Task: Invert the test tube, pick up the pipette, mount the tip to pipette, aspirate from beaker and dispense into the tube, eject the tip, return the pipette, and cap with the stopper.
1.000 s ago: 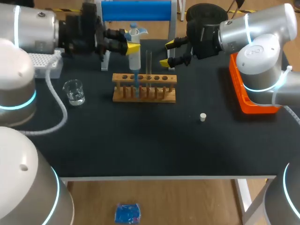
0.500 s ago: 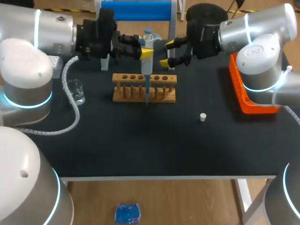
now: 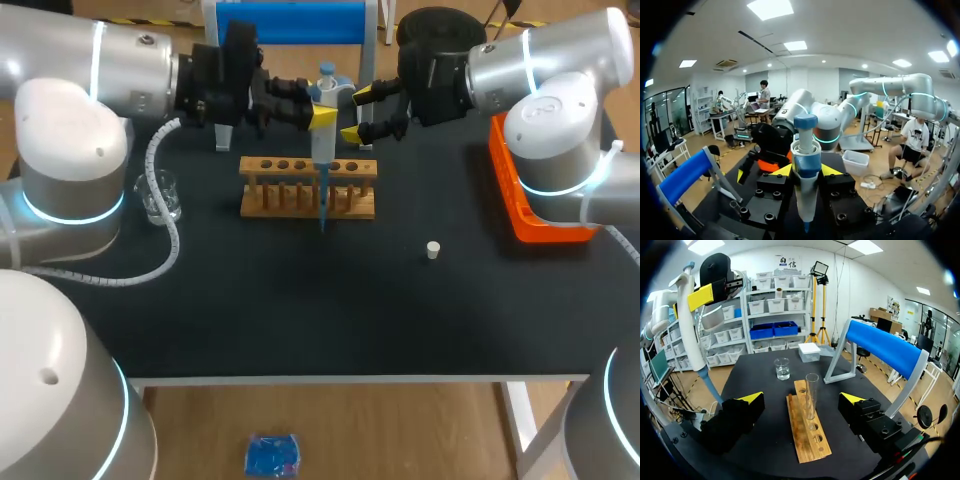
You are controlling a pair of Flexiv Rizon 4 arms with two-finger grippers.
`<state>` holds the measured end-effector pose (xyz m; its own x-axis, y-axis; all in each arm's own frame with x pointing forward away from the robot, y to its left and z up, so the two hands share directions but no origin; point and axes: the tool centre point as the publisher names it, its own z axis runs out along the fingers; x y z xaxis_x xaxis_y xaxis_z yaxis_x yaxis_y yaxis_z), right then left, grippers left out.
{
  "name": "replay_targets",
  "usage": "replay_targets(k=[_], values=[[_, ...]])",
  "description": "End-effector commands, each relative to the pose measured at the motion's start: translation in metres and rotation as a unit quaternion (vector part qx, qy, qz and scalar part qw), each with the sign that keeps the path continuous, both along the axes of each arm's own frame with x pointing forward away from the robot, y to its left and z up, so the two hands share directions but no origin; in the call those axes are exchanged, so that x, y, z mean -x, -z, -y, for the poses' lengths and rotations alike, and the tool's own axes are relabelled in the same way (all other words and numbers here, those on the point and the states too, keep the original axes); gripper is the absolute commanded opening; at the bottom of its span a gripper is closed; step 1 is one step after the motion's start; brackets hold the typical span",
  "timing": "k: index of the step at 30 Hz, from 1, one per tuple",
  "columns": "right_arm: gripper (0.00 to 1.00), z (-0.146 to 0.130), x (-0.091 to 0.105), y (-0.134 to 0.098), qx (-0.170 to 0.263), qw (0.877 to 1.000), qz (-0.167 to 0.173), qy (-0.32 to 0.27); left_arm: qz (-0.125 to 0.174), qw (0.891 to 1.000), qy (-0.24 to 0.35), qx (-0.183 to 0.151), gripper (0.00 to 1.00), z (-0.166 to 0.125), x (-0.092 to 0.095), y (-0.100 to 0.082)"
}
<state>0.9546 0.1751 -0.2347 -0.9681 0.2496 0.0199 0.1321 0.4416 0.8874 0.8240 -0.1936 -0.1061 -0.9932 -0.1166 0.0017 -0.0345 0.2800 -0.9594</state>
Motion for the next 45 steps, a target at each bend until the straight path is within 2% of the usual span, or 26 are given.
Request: replay_targets(k=[1, 13, 15, 20, 29, 35, 45], values=[[1.00, 0.000, 0.000, 0.001, 0.000, 1.000, 0.001, 0.000, -0.002, 1.000, 0.005, 0.000, 0.00, 0.001, -0.003, 0.001], [1.00, 0.000, 0.000, 0.001, 0.000, 1.000, 0.001, 0.000, -0.004, 1.000, 0.006, 0.001, 0.00, 0.001, -0.003, 0.002], [1.00, 0.010, 0.010, -0.004, 0.016, 1.000, 0.007, 0.003, -0.004, 1.000, 0.006, 0.001, 0.00, 0.001, -0.003, 0.002], [1.00, 0.036, 0.033, -0.010, 0.016, 1.000, 0.011, 0.002, -0.004, 1.000, 0.006, 0.001, 0.00, 0.001, -0.003, 0.002], [1.00, 0.055, 0.076, -0.022, -0.011, 0.999, 0.036, -0.036, -0.004, 1.000, 0.006, 0.001, 0.00, 0.001, -0.003, 0.002], [1.00, 0.053, 0.103, -0.028, -0.044, 0.995, 0.043, -0.073, -0.004, 1.000, 0.006, 0.001, 0.00, 0.001, -0.003, 0.002], [1.00, 0.029, 0.122, -0.043, -0.099, 0.986, 0.041, -0.125, -0.004, 1.000, 0.006, 0.001, 0.00, 0.001, -0.003, 0.002]])
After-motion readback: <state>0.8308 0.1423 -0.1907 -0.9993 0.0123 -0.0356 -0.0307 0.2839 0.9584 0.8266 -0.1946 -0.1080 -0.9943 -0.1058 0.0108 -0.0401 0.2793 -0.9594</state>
